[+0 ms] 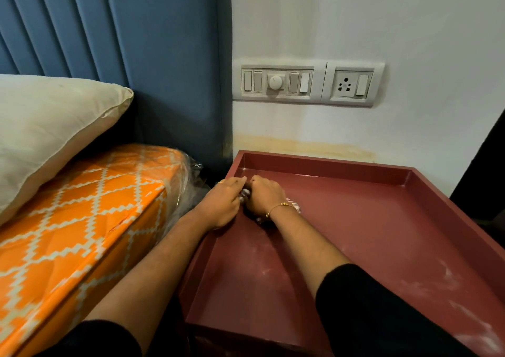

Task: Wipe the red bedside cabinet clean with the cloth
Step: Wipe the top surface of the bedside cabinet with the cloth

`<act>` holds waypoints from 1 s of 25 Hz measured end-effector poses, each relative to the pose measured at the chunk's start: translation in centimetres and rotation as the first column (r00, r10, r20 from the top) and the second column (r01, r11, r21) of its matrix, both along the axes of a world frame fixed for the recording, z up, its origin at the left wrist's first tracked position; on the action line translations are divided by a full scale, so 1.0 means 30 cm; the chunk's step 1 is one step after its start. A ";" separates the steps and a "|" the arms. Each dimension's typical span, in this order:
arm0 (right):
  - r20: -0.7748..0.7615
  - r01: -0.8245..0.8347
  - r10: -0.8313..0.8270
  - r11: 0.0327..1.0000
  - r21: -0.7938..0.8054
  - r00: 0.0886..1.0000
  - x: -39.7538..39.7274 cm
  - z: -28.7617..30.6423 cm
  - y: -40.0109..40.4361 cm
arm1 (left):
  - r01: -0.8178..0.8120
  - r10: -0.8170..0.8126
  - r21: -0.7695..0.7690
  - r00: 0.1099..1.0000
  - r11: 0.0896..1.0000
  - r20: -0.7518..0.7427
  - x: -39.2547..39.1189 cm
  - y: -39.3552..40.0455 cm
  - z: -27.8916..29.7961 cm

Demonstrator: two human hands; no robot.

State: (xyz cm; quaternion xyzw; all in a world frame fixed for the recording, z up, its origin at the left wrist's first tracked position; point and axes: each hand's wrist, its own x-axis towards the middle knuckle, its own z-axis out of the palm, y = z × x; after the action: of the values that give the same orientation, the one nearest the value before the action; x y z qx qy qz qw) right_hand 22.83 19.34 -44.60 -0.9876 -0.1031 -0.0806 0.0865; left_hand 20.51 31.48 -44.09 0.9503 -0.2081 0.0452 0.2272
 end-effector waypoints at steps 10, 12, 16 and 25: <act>0.002 -0.040 0.040 0.998 -0.051 0.999 -0.040 -0.022 0.012 | -0.004 0.001 -0.071 0.999 0.997 -0.040 -0.001 0.004 0.000; 0.012 -0.075 0.076 0.996 -0.044 0.997 -0.062 -0.019 0.038 | -0.001 -0.002 -0.055 0.999 0.998 -0.041 0.001 0.005 0.001; -0.045 -0.164 0.162 0.986 -0.042 0.986 -0.113 -0.038 -0.031 | -0.003 0.001 -0.032 0.999 0.999 -0.048 -0.003 0.005 0.000; -0.009 -0.058 0.059 0.998 0.022 0.998 -0.080 -0.023 0.030 | 0.002 -0.010 -0.121 0.997 0.993 -0.071 -0.002 0.007 -0.003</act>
State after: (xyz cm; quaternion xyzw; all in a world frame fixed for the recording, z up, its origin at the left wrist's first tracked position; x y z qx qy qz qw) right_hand 20.42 20.23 -45.28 -0.9835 -0.1307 -0.0745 0.1002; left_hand 20.44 31.69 -44.19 0.9352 -0.1995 0.0228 0.2917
